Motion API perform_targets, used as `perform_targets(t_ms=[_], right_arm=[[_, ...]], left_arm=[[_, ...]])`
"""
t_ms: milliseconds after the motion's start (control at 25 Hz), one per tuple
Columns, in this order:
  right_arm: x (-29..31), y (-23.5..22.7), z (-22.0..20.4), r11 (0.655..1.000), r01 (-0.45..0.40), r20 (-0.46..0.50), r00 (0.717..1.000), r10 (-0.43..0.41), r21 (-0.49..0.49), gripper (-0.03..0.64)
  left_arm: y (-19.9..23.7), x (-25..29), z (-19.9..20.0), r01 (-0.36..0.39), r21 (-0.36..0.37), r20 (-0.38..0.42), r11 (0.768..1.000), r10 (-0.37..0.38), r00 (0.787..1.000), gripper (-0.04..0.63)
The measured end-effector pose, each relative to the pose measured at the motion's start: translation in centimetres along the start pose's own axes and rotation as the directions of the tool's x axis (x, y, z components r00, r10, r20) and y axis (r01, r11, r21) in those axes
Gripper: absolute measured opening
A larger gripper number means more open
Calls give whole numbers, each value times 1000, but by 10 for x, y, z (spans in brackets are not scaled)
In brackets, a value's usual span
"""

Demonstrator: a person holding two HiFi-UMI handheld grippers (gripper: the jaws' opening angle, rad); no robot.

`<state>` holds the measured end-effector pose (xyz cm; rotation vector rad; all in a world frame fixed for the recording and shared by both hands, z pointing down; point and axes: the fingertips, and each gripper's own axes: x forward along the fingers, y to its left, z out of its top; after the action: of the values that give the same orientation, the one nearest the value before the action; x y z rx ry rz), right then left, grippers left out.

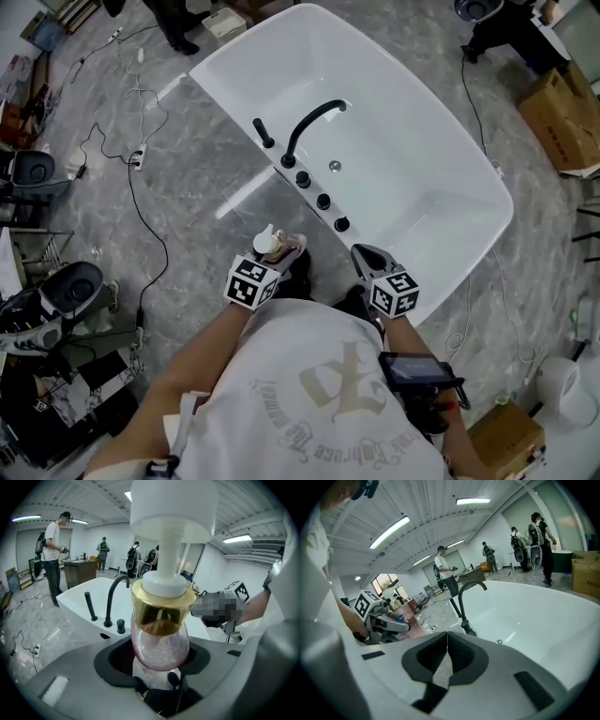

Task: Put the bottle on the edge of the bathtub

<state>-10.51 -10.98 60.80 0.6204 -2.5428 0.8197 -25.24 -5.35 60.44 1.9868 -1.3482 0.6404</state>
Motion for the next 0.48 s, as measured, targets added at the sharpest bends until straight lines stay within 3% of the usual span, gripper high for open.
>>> perform_targets(t_ms=[480], right_arm=[[-20, 0, -8, 994, 106, 52, 993, -108, 31, 6]], left_arm=[[-7, 15, -14, 84, 87, -50, 993, -80, 996, 219]])
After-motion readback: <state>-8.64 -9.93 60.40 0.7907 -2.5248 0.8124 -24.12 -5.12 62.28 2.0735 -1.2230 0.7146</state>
